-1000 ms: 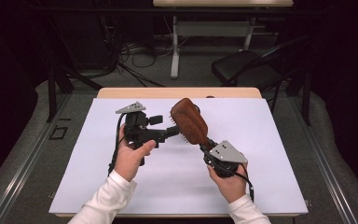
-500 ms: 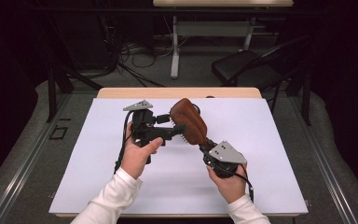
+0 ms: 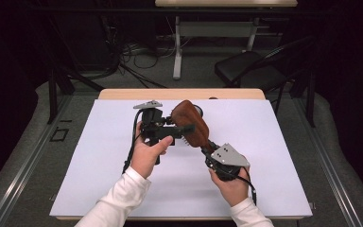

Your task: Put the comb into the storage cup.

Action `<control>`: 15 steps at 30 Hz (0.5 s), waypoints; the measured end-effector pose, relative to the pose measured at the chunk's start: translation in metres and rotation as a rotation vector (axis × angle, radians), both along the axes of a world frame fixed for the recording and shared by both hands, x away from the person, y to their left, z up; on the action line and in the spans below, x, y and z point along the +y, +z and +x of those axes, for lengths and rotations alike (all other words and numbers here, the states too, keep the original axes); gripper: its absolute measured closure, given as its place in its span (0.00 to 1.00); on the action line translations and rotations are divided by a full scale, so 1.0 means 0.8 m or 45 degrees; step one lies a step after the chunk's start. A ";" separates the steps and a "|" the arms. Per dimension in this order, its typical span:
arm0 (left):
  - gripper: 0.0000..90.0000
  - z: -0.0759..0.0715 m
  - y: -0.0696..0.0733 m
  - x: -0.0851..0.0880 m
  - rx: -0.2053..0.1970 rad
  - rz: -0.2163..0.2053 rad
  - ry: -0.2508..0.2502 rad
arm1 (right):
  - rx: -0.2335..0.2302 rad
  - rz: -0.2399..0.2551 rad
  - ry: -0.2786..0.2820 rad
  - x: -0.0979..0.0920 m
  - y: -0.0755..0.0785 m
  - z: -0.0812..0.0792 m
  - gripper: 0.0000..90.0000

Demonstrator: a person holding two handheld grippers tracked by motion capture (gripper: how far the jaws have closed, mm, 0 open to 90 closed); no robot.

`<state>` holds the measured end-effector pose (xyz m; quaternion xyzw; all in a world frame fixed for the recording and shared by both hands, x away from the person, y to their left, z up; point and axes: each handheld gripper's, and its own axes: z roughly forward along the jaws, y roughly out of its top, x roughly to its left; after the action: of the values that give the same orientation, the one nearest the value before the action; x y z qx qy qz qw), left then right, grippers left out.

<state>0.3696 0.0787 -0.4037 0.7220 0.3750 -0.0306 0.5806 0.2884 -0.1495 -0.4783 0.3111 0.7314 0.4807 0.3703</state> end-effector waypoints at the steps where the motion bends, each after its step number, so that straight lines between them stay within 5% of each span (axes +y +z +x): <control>1: 0.14 0.000 0.000 -0.001 0.005 -0.004 0.002 | -0.002 0.000 0.000 0.000 0.000 0.000 0.81; 15: 0.17 0.008 -0.004 -0.006 0.064 -0.033 -0.007 | -0.010 -0.006 0.008 0.003 0.000 -0.002 0.81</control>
<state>0.3762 0.0743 -0.4070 0.7145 0.3871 -0.0552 0.5801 0.2868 -0.1468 -0.4786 0.3061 0.7320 0.4814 0.3723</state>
